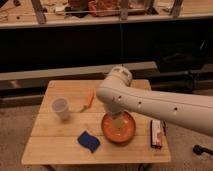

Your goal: Move the arm in a circular motion

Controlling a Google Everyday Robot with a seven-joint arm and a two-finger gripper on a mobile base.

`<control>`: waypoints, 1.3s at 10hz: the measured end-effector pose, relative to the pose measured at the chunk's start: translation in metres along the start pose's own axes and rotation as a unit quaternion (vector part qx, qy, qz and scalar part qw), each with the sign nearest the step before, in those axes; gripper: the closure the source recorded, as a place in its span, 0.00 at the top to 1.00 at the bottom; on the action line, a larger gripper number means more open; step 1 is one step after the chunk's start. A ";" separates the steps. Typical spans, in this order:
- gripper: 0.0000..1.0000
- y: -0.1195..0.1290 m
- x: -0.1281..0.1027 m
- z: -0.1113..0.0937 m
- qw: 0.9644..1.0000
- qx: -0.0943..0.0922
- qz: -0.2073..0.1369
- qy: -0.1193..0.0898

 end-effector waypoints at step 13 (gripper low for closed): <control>0.80 -0.087 -0.001 0.009 1.000 0.008 -0.016 -0.011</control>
